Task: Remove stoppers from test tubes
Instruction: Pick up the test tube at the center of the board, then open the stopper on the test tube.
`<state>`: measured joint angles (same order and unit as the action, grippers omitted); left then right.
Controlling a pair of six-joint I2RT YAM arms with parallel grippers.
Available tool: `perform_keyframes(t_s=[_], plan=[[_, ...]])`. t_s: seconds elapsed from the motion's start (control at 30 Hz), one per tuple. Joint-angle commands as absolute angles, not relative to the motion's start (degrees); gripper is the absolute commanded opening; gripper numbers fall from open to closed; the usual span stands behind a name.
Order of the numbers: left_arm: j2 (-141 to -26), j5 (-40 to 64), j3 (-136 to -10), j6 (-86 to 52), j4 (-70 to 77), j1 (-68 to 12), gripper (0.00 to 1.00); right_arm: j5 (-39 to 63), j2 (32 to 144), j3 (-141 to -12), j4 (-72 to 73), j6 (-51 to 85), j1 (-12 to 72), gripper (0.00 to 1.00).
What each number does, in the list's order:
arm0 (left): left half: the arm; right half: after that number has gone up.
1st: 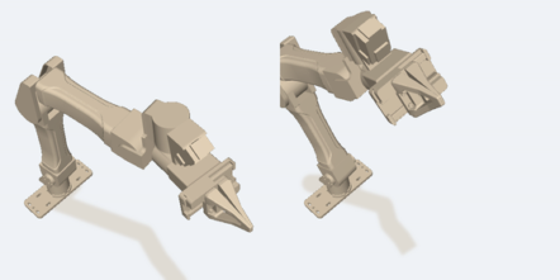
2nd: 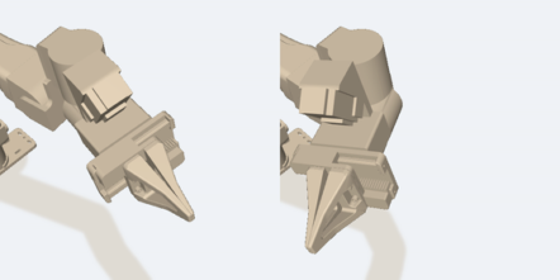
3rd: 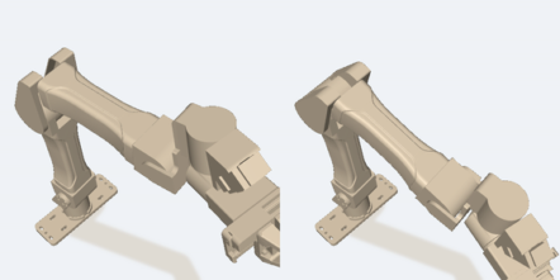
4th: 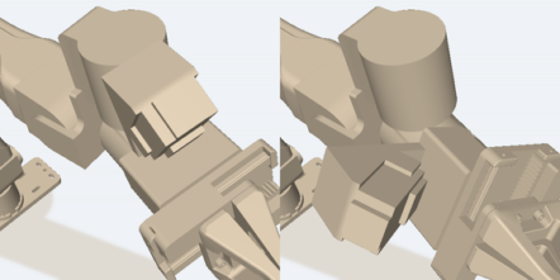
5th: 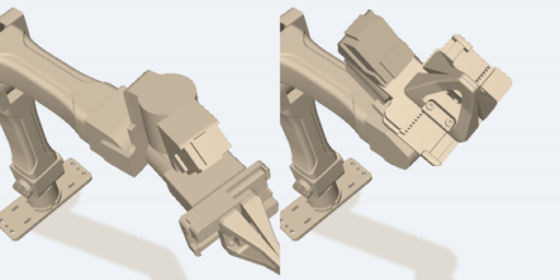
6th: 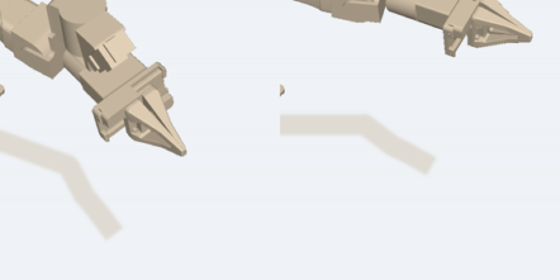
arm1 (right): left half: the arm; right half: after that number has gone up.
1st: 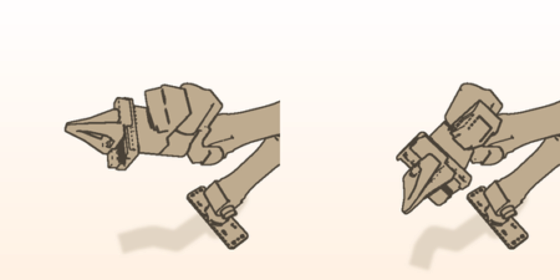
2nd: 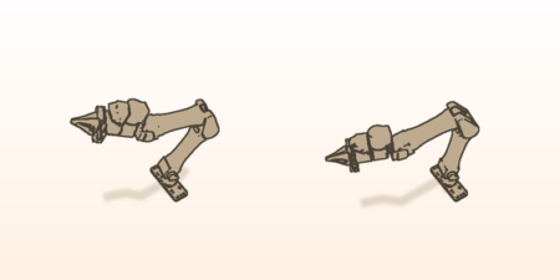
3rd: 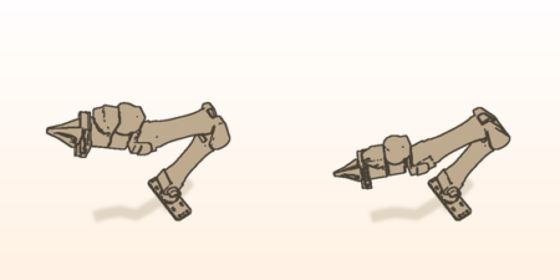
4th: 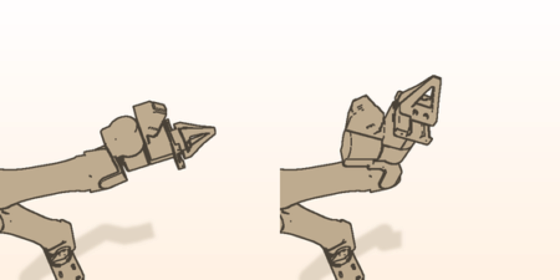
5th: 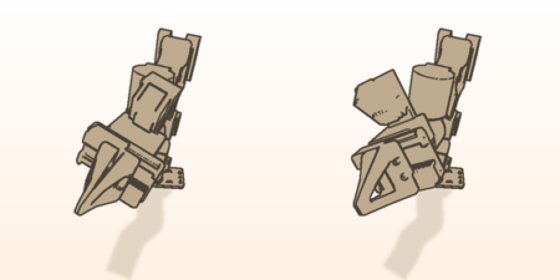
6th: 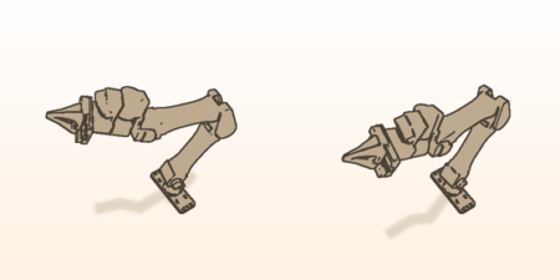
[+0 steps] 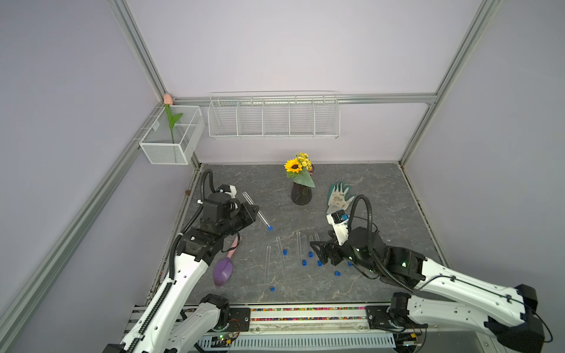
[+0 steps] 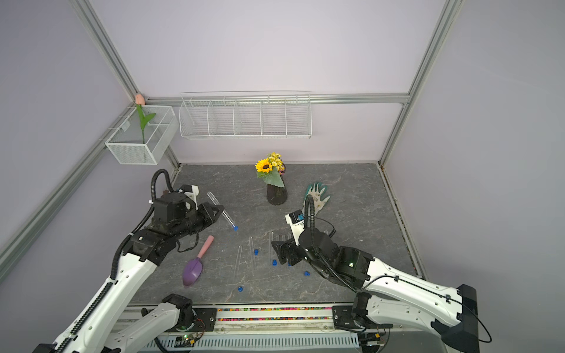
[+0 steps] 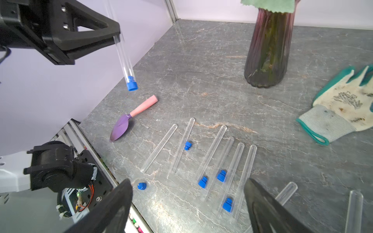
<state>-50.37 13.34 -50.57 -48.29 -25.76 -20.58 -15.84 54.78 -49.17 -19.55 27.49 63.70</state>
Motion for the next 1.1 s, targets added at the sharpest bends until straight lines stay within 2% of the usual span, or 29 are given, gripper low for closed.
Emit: perform_keyframes(t_s=[0.0, 0.13, 0.3, 0.4, 0.53, 0.77, 1.07], plan=[[-47.19, 14.97, -45.41, -61.60, -6.78, -20.45, 0.00, -9.56, 55.81, -52.11, -18.32, 25.58, 61.70, 0.89], [-43.55, 13.36, -43.09, -66.62, -5.16, -20.40, 0.00, 3.63, 56.44, -51.08, -9.46, 28.78, 55.36, 0.91], [-40.61, 14.39, -40.39, -71.72, -2.35, -20.45, 0.00, 21.45, 61.61, -49.21, 7.98, 37.90, 49.25, 0.99], [-40.51, 15.66, -40.22, -73.41, -2.09, -20.39, 0.00, 26.45, 65.48, -49.98, 15.61, 42.57, 49.01, 0.96], [-40.54, 16.65, -40.46, -74.82, -1.20, -20.44, 0.00, 28.25, 69.50, -51.98, 20.82, 46.25, 48.97, 0.90], [-40.52, 18.77, -40.76, -75.85, -1.23, -20.50, 0.00, 29.39, 74.48, -53.77, 27.07, 49.79, 49.03, 0.73], [-39.51, 18.95, -41.00, -76.11, -2.11, -20.39, 0.00, 30.48, 79.46, -55.99, 33.24, 53.57, 48.97, 0.63]])
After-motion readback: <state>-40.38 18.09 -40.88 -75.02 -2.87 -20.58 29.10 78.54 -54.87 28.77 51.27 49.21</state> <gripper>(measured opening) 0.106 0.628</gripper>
